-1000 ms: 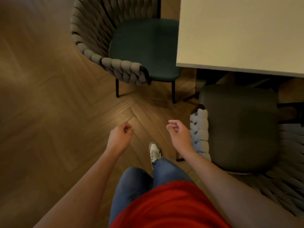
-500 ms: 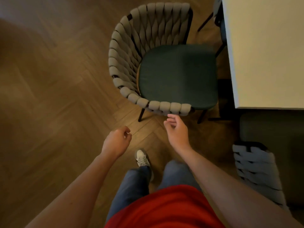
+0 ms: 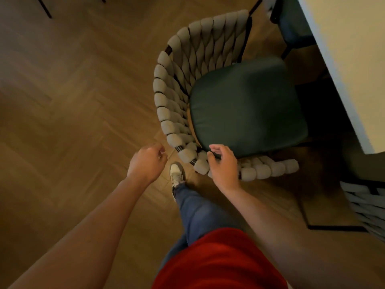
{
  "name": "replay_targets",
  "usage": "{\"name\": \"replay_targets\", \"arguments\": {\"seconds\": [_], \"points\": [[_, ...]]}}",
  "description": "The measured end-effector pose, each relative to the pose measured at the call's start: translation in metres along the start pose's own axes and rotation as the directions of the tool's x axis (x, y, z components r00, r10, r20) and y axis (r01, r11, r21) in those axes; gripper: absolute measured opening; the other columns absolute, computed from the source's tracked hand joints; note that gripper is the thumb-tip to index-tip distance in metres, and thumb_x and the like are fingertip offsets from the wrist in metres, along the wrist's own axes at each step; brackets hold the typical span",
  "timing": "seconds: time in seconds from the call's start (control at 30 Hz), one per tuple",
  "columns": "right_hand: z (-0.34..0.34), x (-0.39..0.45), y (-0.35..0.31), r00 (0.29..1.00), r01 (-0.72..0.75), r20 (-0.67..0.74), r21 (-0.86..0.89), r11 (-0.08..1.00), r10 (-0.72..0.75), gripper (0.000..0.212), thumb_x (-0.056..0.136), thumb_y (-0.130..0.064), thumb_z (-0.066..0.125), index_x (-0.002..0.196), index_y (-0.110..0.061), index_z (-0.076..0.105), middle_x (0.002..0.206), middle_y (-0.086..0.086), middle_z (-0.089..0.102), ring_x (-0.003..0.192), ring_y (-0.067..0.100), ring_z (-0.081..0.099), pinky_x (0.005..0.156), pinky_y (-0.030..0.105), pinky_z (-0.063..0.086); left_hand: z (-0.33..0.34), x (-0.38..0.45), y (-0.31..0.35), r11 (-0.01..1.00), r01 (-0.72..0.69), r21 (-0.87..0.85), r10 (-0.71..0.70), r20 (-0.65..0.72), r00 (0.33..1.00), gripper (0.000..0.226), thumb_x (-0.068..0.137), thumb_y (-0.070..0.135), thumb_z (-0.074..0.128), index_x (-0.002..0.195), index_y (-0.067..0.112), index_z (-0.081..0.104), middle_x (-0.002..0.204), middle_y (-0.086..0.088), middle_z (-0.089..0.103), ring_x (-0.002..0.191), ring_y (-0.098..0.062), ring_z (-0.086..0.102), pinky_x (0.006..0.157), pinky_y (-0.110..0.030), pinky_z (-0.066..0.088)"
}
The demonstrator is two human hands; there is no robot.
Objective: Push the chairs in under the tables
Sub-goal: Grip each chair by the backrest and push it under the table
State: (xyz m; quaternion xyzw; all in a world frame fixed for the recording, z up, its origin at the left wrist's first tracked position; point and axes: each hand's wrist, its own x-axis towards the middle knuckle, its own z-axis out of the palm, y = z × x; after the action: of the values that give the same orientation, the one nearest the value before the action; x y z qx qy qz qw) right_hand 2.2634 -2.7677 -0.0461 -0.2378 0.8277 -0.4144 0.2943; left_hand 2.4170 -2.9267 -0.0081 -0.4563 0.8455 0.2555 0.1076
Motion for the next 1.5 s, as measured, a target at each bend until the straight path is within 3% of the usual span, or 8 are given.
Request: {"name": "replay_targets", "arguments": {"seconds": [0.3, 0.47, 0.6, 0.7, 0.87, 1.03, 1.13, 1.5], "points": [[0.066, 0.054, -0.039, 0.986, -0.149, -0.085, -0.033, 0.988, 0.145, 0.022, 0.097, -0.023, 0.06, 0.118, -0.02, 0.064, 0.113, -0.009, 0.061, 0.107, 0.003, 0.05, 0.081, 0.004, 0.034, -0.076, 0.128, -0.031, 0.971, -0.175, 0.164, 0.163, 0.087, 0.983, 0.029, 0.097, 0.033, 0.048, 0.116, 0.016, 0.062, 0.109, -0.007, 0.065, 0.096, -0.029, 0.061, 0.078, -0.04, 0.051], [0.079, 0.065, -0.05, 0.951, -0.277, -0.139, 0.013, 0.961, 0.276, 0.025, 0.098, -0.027, 0.056, 0.122, -0.022, 0.062, 0.117, -0.009, 0.059, 0.113, 0.006, 0.047, 0.093, 0.02, 0.038, -0.088, 0.192, -0.011, 0.838, -0.472, 0.273, 0.423, 0.22, 0.879, 0.021, 0.096, 0.027, 0.049, 0.104, 0.013, 0.063, 0.103, -0.006, 0.062, 0.093, -0.03, 0.06, 0.07, -0.038, 0.048], [0.099, 0.067, -0.054, 0.888, -0.377, -0.252, 0.077, 0.923, 0.384, 0.025, 0.098, -0.025, 0.056, 0.121, -0.02, 0.063, 0.117, -0.006, 0.06, 0.114, 0.011, 0.049, 0.097, 0.029, 0.042, -0.085, 0.23, 0.007, 0.674, -0.667, 0.316, 0.574, 0.344, 0.743, 0.017, 0.093, 0.023, 0.054, 0.098, 0.01, 0.064, 0.098, -0.006, 0.062, 0.09, -0.027, 0.057, 0.071, -0.037, 0.047], [0.12, 0.07, -0.063, 0.83, -0.462, -0.317, 0.072, 0.884, 0.46, 0.023, 0.097, -0.024, 0.057, 0.118, -0.019, 0.064, 0.114, -0.005, 0.061, 0.111, 0.012, 0.05, 0.092, 0.028, 0.043, -0.08, 0.253, 0.014, 0.43, -0.834, 0.346, 0.663, 0.506, 0.552, 0.023, 0.095, 0.031, 0.05, 0.104, 0.015, 0.063, 0.104, -0.005, 0.064, 0.096, -0.023, 0.054, 0.077, -0.035, 0.043], [0.15, 0.082, -0.097, 0.693, -0.573, -0.426, 0.162, 0.803, 0.581, 0.024, 0.096, -0.023, 0.057, 0.119, -0.017, 0.063, 0.116, -0.002, 0.058, 0.111, 0.014, 0.049, 0.096, 0.033, 0.043, -0.081, 0.285, 0.011, 0.133, -0.974, 0.183, 0.636, 0.738, 0.225, 0.028, 0.097, 0.042, 0.045, 0.11, 0.022, 0.06, 0.108, 0.0, 0.057, 0.104, -0.021, 0.051, 0.085, -0.033, 0.037], [0.182, 0.09, -0.121, 0.674, -0.661, -0.408, 0.037, 0.749, 0.615, 0.044, 0.097, -0.05, 0.041, 0.129, -0.025, 0.059, 0.127, -0.006, 0.058, 0.124, 0.015, 0.048, 0.112, 0.035, 0.026, -0.086, 0.32, 0.0, -0.064, -0.995, 0.08, 0.605, 0.796, 0.025, 0.052, 0.091, 0.062, 0.045, 0.125, 0.025, 0.055, 0.12, 0.0, 0.056, 0.112, -0.02, 0.051, 0.095, -0.034, 0.041], [0.193, 0.09, -0.118, 0.711, -0.661, -0.409, -0.111, 0.742, 0.572, 0.068, 0.087, -0.07, 0.026, 0.131, -0.028, 0.058, 0.129, -0.007, 0.058, 0.124, 0.015, 0.049, 0.118, 0.043, 0.022, -0.084, 0.331, -0.011, -0.171, -0.979, 0.108, 0.601, 0.799, -0.017, 0.065, 0.087, 0.068, 0.047, 0.134, 0.025, 0.052, 0.127, 0.0, 0.058, 0.117, -0.021, 0.055, 0.102, -0.037, 0.042], [0.21, 0.095, -0.098, 0.726, -0.597, -0.577, -0.261, 0.759, 0.373, 0.061, 0.091, -0.073, 0.031, 0.117, -0.029, 0.065, 0.112, -0.009, 0.065, 0.105, 0.015, 0.059, 0.108, 0.04, 0.027, -0.074, 0.344, -0.01, -0.332, -0.936, 0.114, 0.708, 0.686, -0.168, 0.064, 0.088, 0.067, 0.031, 0.118, 0.021, 0.063, 0.106, 0.002, 0.067, 0.096, -0.019, 0.063, 0.089, -0.038, 0.052]]}}
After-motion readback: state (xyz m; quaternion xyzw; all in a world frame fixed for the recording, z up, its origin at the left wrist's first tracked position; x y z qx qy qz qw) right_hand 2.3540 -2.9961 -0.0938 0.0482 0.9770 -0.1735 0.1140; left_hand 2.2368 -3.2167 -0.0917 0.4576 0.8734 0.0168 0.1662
